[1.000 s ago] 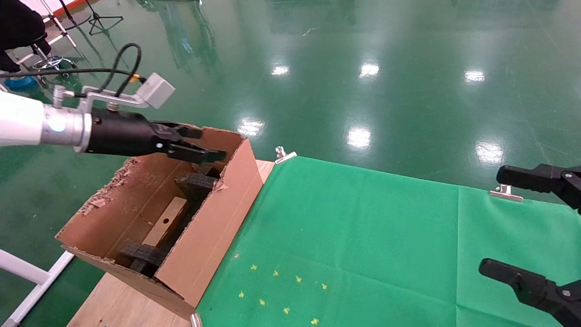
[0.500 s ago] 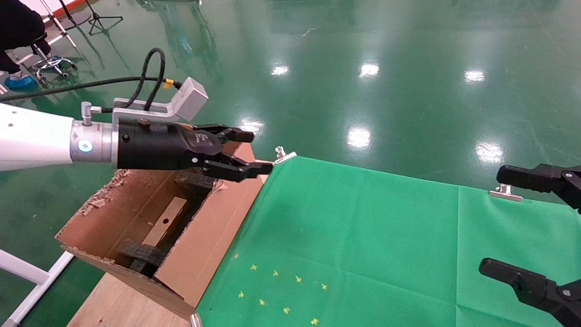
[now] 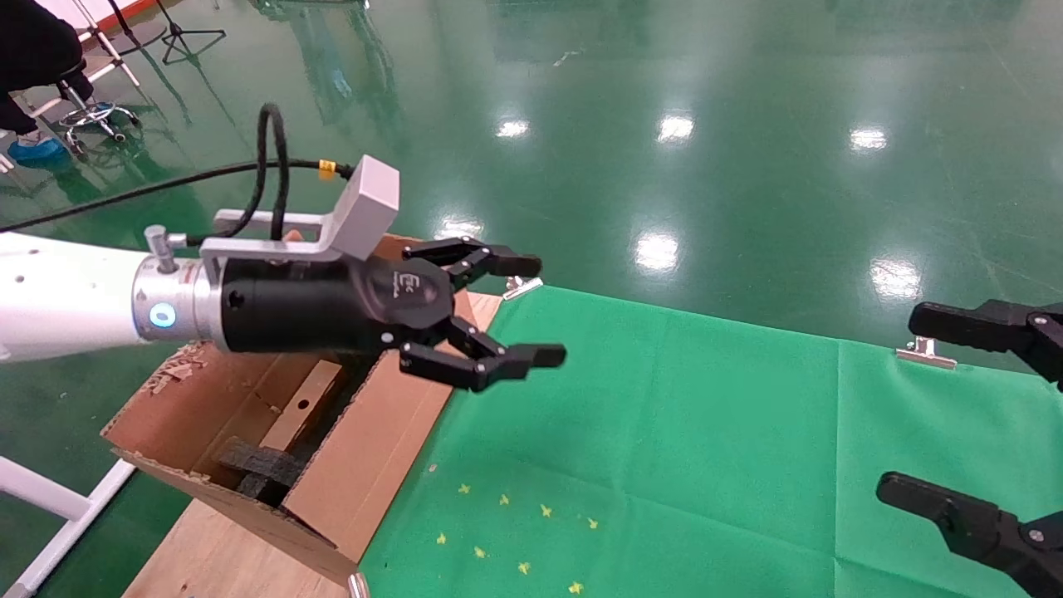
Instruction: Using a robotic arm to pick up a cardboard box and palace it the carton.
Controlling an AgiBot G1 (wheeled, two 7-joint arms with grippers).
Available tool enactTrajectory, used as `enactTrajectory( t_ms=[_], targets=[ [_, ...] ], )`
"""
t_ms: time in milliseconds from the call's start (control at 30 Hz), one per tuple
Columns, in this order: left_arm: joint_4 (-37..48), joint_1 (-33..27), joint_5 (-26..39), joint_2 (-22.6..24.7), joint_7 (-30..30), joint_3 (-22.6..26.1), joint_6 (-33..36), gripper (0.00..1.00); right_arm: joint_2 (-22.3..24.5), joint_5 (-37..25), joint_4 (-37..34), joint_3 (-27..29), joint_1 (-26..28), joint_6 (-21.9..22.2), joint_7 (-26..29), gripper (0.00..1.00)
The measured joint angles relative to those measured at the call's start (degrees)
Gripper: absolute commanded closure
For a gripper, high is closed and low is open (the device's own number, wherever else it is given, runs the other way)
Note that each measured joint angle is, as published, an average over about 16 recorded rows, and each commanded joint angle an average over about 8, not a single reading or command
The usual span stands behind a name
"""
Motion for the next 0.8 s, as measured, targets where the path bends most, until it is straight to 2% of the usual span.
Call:
enactTrajectory(
  t_ms=[500, 800],
  targets=[
    [-14.1, 13.0, -10.0, -0.4, 4.3, -11.0, 2.7, 0.00, 0.0, 0.0, 0.0, 0.0, 0.0, 0.0, 0.0, 0.00],
    [-17.9, 16.6, -12.8, -0.5, 5.4, -14.1, 3.4, 0.00, 0.0, 0.0, 0.0, 0.0, 0.0, 0.0, 0.0, 0.00]
  ],
)
